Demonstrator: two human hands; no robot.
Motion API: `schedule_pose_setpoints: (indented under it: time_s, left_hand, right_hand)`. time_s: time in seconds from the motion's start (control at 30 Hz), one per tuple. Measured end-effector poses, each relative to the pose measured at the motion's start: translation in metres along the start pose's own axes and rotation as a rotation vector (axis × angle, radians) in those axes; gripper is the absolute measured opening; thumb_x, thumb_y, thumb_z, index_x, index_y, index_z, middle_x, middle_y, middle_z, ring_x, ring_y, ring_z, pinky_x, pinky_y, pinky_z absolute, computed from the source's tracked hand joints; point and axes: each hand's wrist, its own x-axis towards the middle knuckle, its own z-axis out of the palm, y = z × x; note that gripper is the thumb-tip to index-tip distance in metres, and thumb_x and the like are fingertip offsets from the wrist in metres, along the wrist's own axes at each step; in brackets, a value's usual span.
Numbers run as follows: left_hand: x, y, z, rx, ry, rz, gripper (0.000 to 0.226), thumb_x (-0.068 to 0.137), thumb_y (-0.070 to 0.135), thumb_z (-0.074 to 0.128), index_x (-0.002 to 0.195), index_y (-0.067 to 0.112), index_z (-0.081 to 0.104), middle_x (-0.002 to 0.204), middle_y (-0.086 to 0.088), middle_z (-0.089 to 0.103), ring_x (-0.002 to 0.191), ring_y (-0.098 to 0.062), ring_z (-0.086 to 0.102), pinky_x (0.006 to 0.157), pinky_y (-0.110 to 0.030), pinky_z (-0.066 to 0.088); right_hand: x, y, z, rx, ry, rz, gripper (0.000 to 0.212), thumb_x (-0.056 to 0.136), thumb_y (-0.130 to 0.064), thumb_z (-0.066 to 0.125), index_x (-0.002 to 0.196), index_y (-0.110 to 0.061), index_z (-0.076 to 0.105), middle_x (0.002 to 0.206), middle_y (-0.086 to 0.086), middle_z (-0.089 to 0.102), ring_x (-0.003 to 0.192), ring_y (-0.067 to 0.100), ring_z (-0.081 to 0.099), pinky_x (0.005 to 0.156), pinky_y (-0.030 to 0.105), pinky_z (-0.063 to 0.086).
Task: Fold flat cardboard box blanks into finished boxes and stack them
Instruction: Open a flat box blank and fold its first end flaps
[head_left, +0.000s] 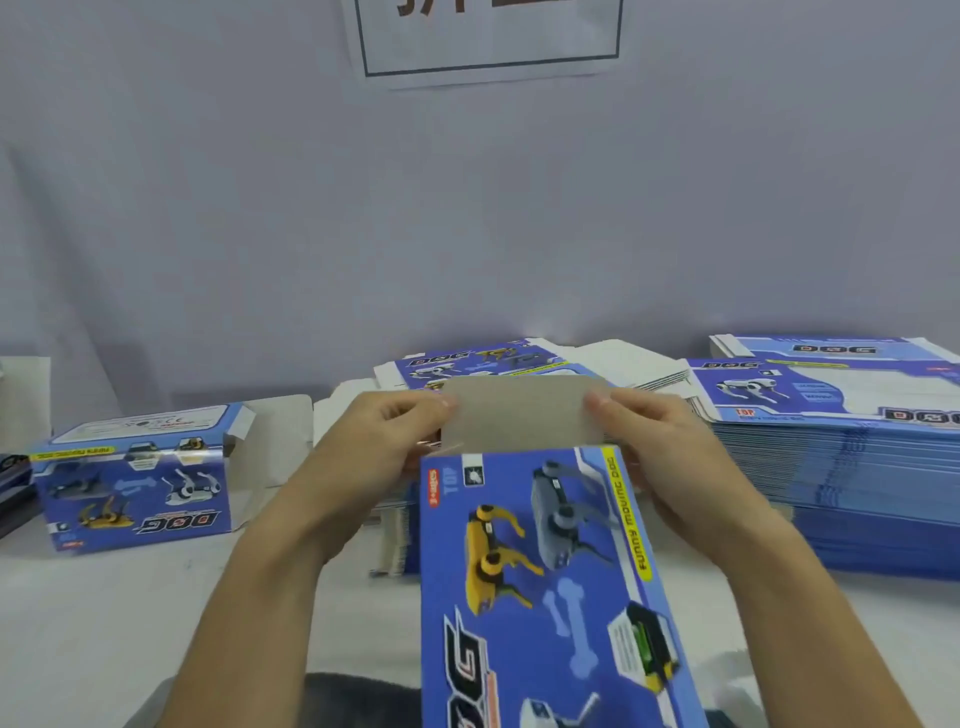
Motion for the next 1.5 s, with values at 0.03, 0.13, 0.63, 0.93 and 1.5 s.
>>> schedule_pose_setpoints:
  time_s: [0.03,0.13,0.63,0.93,1.5]
  left_hand:
    - [0.000,0.001,-0.002,0.013,-0.005,0.022,0.028,0.097,0.032,0.058,0.092,0.009,0.074,0.086,-0.001,0.077,0.076,-0.013,0.074,0.061,-0.021,0.057]
    - [-0.003,0.006,0.002,-0.042,-0.012,0.102,0.029,0.088,0.033,0.063,0.112,0.019,0.070,0.097,-0.004,0.078,0.084,-0.020,0.076,0.061,-0.024,0.059]
    - [-0.010,0.023,0.019,-0.141,0.022,0.370,0.034,0.081,0.026,0.066,0.111,0.043,0.066,0.080,-0.003,0.078,0.064,-0.015,0.074,0.050,-0.020,0.055]
    - [-0.012,0.023,0.021,-0.096,0.104,0.451,0.012,0.085,0.014,0.066,0.093,0.022,0.070,0.068,0.003,0.075,0.051,-0.008,0.067,0.044,-0.014,0.047]
    - [-0.025,0.029,0.010,0.142,-0.661,0.110,0.040,0.080,0.016,0.079,0.113,0.034,0.064,0.109,0.008,0.076,0.095,-0.008,0.073,0.076,-0.019,0.056]
  right_hand:
    - [0.000,-0.002,-0.002,0.044,-0.016,-0.053,0.027,0.102,-0.023,0.054,0.096,-0.012,0.078,0.088,0.010,0.075,0.072,0.020,0.069,0.057,0.021,0.054]
    - [-0.003,-0.003,-0.004,0.072,-0.015,-0.216,0.018,0.097,-0.021,0.060,0.103,-0.020,0.077,0.100,0.008,0.078,0.087,0.023,0.075,0.069,0.030,0.061]
    - [-0.020,-0.033,0.013,0.141,0.108,-0.365,0.023,0.082,-0.017,0.073,0.097,-0.035,0.076,0.086,0.003,0.079,0.063,0.016,0.071,0.052,0.026,0.056]
    - [-0.019,-0.035,0.019,0.125,0.177,-0.392,0.035,0.087,0.001,0.070,0.080,-0.033,0.078,0.076,0.001,0.077,0.058,0.014,0.066,0.051,0.028,0.056]
    - [-0.022,-0.040,-0.032,0.390,0.751,-0.290,0.032,0.094,-0.008,0.053,0.111,-0.027,0.073,0.086,-0.002,0.071,0.079,0.021,0.068,0.080,0.041,0.054]
